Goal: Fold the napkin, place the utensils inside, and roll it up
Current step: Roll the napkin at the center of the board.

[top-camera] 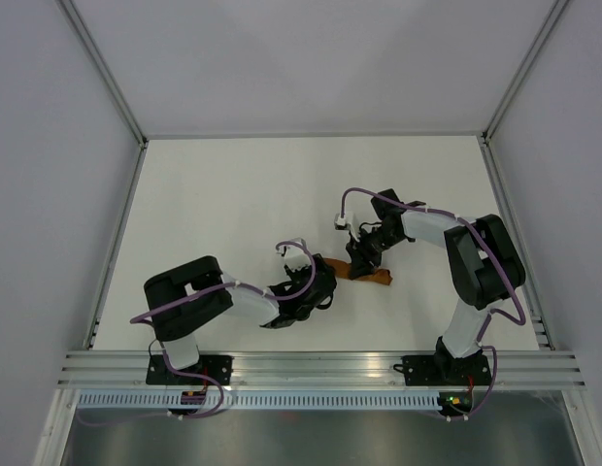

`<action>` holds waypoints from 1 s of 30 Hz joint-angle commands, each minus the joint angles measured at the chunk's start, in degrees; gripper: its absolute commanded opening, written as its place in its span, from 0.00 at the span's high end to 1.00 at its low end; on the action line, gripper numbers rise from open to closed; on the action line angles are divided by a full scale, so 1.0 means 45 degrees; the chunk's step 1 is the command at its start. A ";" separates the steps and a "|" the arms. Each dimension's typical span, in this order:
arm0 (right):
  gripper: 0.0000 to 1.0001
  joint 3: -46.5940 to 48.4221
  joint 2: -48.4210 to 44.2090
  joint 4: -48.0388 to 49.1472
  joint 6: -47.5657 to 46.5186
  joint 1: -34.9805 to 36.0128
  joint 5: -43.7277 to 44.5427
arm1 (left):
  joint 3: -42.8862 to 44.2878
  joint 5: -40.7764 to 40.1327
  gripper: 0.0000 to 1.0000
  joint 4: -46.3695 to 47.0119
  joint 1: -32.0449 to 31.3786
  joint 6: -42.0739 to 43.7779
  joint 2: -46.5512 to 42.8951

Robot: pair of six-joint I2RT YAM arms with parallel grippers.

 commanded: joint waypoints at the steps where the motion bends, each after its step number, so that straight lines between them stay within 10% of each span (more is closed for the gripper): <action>1: 0.51 -0.0285 0.0399 -0.0468 -0.0287 0.0041 0.0936 | -0.0094 0.0330 0.41 0.0766 0.0173 -0.0589 0.0220; 30: 0.40 0.1844 0.0593 -0.2128 0.0240 -0.0954 0.0741 | 0.4611 0.5192 0.45 -0.2201 0.3434 0.3434 0.1859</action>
